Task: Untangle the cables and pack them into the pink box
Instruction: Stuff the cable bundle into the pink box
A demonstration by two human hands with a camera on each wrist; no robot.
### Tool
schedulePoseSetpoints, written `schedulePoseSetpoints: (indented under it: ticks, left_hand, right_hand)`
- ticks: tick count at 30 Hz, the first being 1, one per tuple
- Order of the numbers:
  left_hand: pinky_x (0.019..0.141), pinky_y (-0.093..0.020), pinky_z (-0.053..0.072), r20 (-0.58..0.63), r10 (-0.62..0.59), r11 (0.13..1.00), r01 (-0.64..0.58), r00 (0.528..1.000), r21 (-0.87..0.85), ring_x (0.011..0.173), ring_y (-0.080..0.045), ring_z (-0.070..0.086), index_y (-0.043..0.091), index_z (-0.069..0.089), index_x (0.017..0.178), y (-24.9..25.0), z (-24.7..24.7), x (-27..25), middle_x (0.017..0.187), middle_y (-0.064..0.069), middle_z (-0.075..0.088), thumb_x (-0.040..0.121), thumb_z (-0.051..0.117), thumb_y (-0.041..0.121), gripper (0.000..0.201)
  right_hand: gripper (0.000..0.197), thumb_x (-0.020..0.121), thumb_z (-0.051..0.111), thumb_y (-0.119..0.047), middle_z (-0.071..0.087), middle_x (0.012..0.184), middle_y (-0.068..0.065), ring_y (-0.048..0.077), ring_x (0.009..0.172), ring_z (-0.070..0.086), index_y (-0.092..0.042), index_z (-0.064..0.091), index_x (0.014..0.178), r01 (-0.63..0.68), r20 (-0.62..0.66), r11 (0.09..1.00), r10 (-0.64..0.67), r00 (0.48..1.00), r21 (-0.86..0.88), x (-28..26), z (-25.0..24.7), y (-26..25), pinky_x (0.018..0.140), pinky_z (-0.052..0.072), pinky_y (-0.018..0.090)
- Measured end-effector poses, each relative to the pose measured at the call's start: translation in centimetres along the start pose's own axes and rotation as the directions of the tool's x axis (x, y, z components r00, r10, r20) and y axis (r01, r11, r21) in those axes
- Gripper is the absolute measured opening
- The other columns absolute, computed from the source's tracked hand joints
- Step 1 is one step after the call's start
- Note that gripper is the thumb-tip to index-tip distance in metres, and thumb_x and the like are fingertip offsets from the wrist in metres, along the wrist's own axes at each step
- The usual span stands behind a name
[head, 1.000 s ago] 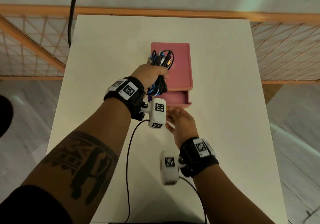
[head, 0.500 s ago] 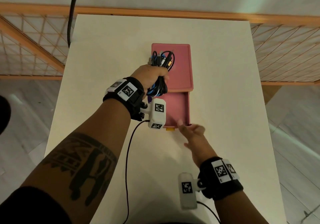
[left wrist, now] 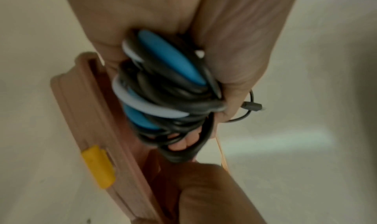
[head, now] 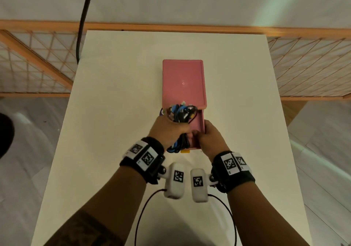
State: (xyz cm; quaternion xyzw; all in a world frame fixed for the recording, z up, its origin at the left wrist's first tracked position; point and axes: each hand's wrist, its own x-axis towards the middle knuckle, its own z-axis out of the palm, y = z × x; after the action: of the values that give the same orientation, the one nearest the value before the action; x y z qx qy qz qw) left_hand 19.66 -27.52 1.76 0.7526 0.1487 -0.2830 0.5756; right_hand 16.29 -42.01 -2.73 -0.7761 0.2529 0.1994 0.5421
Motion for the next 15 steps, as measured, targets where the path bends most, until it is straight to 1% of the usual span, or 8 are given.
schedulePoseSetpoints:
  ticks: [2,4,6,7,10,11,13,15]
  left_hand:
    - [0.06,-0.032,0.053,0.003,0.021,1.0,-0.021,1.0,0.012,0.055,-0.016,0.065,0.013,0.07,0.06,-0.3,0.6,0.0,0.057,0.001,0.069,0.069,0.076,0.007,0.012]
    - [0.064,-0.036,0.056,0.007,0.02,1.0,-0.02,1.0,0.011,0.06,-0.016,0.066,0.009,0.073,0.066,-0.4,1.1,0.2,0.062,-0.006,0.071,0.066,0.076,0.011,0.004]
    - [0.066,-0.039,0.059,0.012,0.015,1.0,-0.015,1.0,0.005,0.064,-0.02,0.068,0.002,0.075,0.075,-0.6,1.4,0.2,0.067,-0.012,0.072,0.067,0.077,0.012,0.013]
    - [0.064,-0.036,0.057,0.009,0.002,1.0,-0.002,1.0,0.003,0.062,-0.02,0.067,0.0,0.074,0.075,-0.7,1.6,0.3,0.064,-0.01,0.07,0.069,0.077,0.01,0.012]
    - [0.063,-0.036,0.054,0.009,-0.025,1.0,0.025,1.0,0.005,0.064,-0.024,0.067,-0.005,0.074,0.081,-1.1,1.8,0.5,0.066,-0.008,0.069,0.069,0.078,0.011,0.021]
    - [0.064,-0.038,0.055,0.011,-0.039,0.999,0.038,0.999,0.005,0.067,-0.028,0.069,-0.006,0.075,0.086,-1.2,1.8,0.7,0.07,-0.012,0.071,0.066,0.078,0.015,0.028]
    - [0.064,-0.041,0.054,0.014,-0.052,0.999,0.052,0.999,0.0,0.069,-0.032,0.068,-0.008,0.074,0.091,-1.4,1.7,1.2,0.072,-0.014,0.07,0.06,0.077,0.019,0.041]
    - [0.066,-0.043,0.057,0.025,-0.066,0.998,0.065,0.998,0.019,0.072,-0.034,0.071,-0.007,0.075,0.092,-1.4,1.6,1.6,0.075,-0.016,0.073,0.057,0.076,0.022,0.046]
  right_hand:
    - [0.036,0.084,0.056,-0.016,0.072,0.108,0.011,0.032,0.098,0.07,-0.015,0.059,0.12,-0.014,0.04,1.0,0.013,0.999,0.026,0.2,-0.1,0.4,0.091,0.057,0.054]
    - [0.038,0.081,0.057,-0.015,0.073,0.106,0.014,0.032,0.093,0.073,-0.013,0.059,0.12,-0.042,0.092,0.995,0.033,0.995,0.093,0.4,-0.3,0.3,0.087,0.059,0.055]
    - [0.032,0.087,0.056,-0.003,0.073,0.102,0.018,0.031,0.083,0.072,-0.007,0.058,0.119,-0.064,0.13,0.987,0.045,0.991,0.146,0.3,-0.7,-0.2,0.078,0.062,0.048]
    - [0.029,0.089,0.053,0.002,0.072,0.098,0.019,0.029,0.077,0.07,-0.004,0.058,0.117,-0.075,0.149,0.982,0.049,0.988,0.174,0.3,-0.9,-0.2,0.07,0.061,0.041]
    - [0.025,0.084,0.052,0.009,0.068,0.086,0.015,0.025,0.067,0.066,-0.003,0.06,0.105,-0.094,0.211,0.949,0.03,0.977,0.3,0.1,-1.5,-0.6,0.057,0.053,0.031]
    - [0.027,0.077,0.054,0.005,0.067,0.088,0.017,0.028,0.072,0.065,-0.001,0.06,0.103,-0.12,0.236,0.922,0.032,0.971,0.369,0.1,-1.7,-0.5,0.06,0.052,0.032]
    - [0.051,0.066,0.055,-0.007,0.065,0.103,0.023,0.035,0.09,0.064,0.007,0.06,0.114,-0.189,0.307,0.851,0.034,0.951,0.49,0.6,-2.4,-0.1,0.073,0.052,0.039]
    - [0.057,0.08,0.061,-0.019,0.066,0.122,0.025,0.039,0.108,0.065,0.005,0.056,0.131,-0.2,0.37,0.817,-0.017,0.929,0.541,0.9,-2.7,0.0,0.089,0.053,0.047]
